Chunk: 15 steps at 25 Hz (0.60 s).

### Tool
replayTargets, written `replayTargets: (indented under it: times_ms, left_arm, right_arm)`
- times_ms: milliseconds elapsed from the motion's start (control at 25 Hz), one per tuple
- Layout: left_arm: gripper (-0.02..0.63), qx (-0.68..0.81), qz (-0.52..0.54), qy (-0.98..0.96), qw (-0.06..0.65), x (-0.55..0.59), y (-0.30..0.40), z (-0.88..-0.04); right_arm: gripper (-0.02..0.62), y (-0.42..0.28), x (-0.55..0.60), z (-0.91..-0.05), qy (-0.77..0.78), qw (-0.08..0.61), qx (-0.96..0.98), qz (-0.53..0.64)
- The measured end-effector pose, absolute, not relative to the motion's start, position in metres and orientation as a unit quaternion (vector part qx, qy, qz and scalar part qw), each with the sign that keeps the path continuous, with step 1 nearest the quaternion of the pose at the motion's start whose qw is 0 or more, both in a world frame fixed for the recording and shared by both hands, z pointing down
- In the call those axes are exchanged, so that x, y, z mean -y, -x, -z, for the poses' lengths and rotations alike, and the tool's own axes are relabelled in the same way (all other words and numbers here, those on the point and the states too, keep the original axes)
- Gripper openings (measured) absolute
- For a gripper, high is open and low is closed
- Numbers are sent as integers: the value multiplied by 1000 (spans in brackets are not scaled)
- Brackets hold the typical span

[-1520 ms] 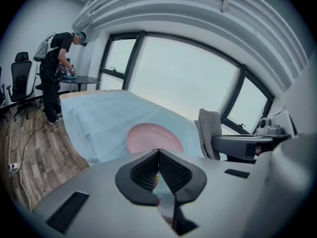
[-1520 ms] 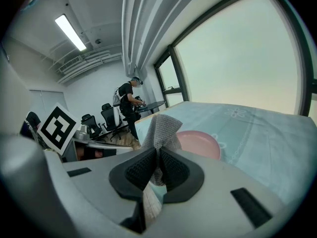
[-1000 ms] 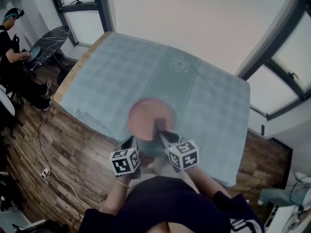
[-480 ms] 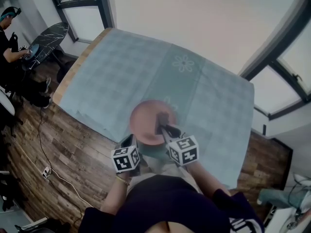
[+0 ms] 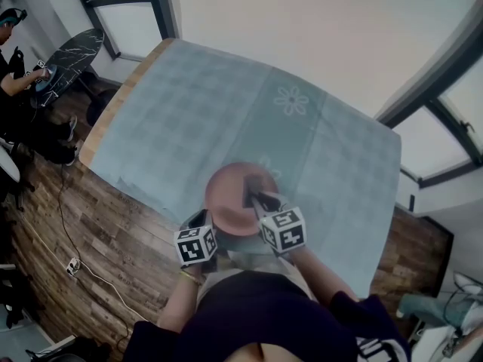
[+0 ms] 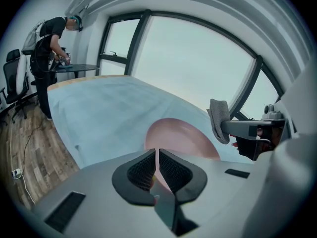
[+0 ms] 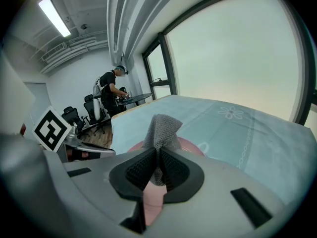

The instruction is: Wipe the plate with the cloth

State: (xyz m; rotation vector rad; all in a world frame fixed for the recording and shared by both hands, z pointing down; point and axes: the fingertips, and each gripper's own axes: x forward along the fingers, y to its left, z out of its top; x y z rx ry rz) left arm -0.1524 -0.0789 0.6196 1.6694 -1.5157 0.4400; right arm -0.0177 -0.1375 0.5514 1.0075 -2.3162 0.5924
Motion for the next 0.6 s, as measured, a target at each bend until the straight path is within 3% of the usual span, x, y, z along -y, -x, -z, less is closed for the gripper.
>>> replayTargets:
  times_ms: [280,600]
  left_arm:
    - [25,596,-192,-655,423,91,159,-639]
    - [91,590,-211,-652,427,97,160,-655]
  right_arm:
    - [32,20,158,-577,-376,295,848,-232]
    - [32,24,176,-596,-374,313,841,-235]
